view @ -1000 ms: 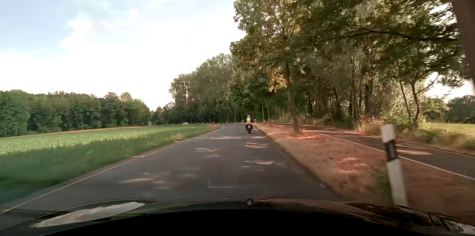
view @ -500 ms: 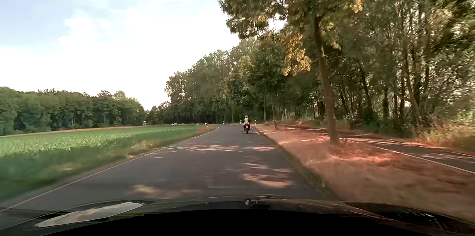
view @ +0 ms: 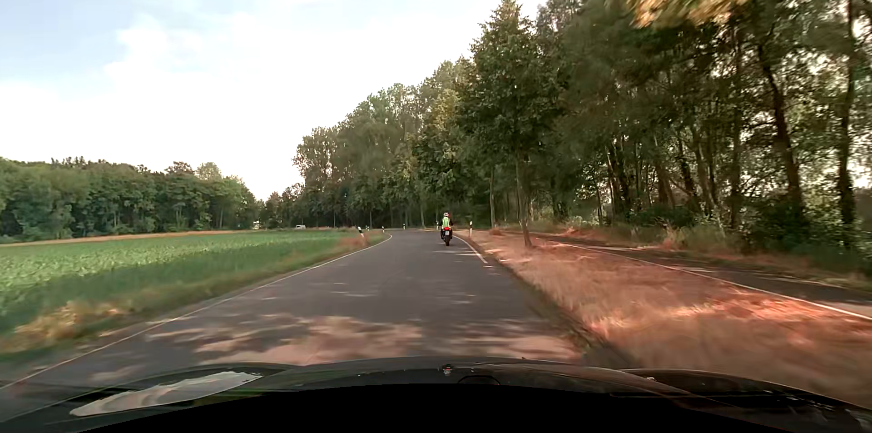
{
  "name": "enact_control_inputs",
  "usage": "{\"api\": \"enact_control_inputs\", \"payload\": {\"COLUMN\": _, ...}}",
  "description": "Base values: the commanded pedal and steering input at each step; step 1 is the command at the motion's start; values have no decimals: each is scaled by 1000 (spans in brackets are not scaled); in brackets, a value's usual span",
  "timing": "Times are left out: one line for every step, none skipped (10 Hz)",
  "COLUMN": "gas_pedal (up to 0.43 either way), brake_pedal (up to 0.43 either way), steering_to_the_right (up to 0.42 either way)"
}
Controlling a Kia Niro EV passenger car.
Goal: Follow the waypoints while adhering to traffic rules and regulations
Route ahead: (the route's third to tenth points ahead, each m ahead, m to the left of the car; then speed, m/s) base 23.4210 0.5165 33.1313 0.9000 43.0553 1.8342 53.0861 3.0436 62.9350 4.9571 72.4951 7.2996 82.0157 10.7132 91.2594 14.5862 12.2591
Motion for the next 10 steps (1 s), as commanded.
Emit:
{"api": "enact_control_inputs", "payload": {"gas_pedal": 0, "brake_pedal": 0, "steering_to_the_right": -2}}
{"api": "enact_control_inputs", "payload": {"gas_pedal": 0, "brake_pedal": 0, "steering_to_the_right": -2}}
{"api": "enact_control_inputs", "payload": {"gas_pedal": 0, "brake_pedal": 0, "steering_to_the_right": -1}}
{"api": "enact_control_inputs", "payload": {"gas_pedal": 0, "brake_pedal": 0, "steering_to_the_right": 0}}
{"api": "enact_control_inputs", "payload": {"gas_pedal": 0, "brake_pedal": 0, "steering_to_the_right": 0}}
{"api": "enact_control_inputs", "payload": {"gas_pedal": 0, "brake_pedal": 0, "steering_to_the_right": 0}}
{"api": "enact_control_inputs", "payload": {"gas_pedal": 0, "brake_pedal": 0, "steering_to_the_right": 0}}
{"api": "enact_control_inputs", "payload": {"gas_pedal": 0, "brake_pedal": 0, "steering_to_the_right": 0}}
{"api": "enact_control_inputs", "payload": {"gas_pedal": 0, "brake_pedal": 0, "steering_to_the_right": -2}}
{"api": "enact_control_inputs", "payload": {"gas_pedal": 0, "brake_pedal": 0, "steering_to_the_right": -5}}
